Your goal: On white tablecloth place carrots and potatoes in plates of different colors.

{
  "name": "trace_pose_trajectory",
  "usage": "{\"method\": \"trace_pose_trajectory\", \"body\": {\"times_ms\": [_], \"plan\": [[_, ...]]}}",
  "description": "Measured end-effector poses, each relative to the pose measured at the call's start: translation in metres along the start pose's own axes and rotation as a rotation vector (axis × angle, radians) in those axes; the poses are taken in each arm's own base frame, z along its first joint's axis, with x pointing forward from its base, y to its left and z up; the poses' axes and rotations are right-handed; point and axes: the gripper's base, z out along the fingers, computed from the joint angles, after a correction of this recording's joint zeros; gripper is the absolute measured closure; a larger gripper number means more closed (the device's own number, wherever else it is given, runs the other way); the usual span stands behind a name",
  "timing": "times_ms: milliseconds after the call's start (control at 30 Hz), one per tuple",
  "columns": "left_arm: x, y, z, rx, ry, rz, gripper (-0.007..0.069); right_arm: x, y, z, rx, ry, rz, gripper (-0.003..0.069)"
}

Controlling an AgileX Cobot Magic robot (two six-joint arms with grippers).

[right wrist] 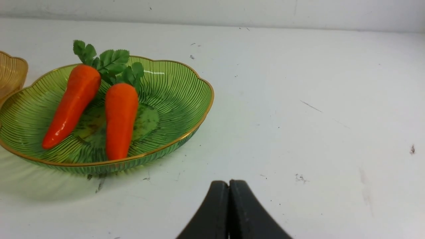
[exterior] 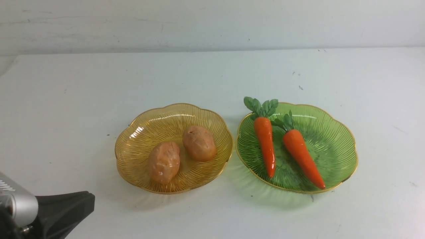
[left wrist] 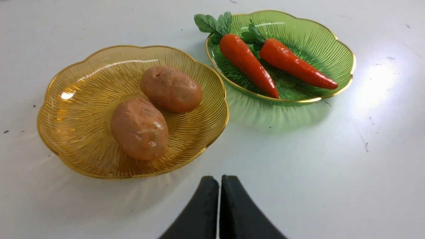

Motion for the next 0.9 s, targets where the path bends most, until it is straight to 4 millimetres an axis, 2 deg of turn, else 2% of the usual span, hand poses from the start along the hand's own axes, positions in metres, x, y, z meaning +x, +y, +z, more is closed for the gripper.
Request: {"method": "trace_pose_trajectory", "body": {"times_ms": [200,367,600,800,900], "plan": [[0.018,0.005,-0.005,-0.023,-0.096,0.030,0.0628,0.000,0.000,0.000,0.000,0.000,0.000,0.0674],[0.039,0.018,-0.018,-0.163,-0.244,0.022,0.0628,0.000,0.000,0.000,0.000,0.000,0.000,0.0674],[0.088,0.035,-0.011,-0.389,-0.251,-0.030,0.0628,0.000,0.000,0.000,0.000,0.000,0.000,0.0674],[0.118,0.045,-0.003,-0.536,-0.221,-0.062,0.0628,0.000,0.000,0.000,0.000,0.000,0.000,0.0674],[0.126,0.048,0.001,-0.567,-0.198,-0.082,0.0628,0.000,0.000,0.000,0.000,0.000,0.002,0.0674]]}}
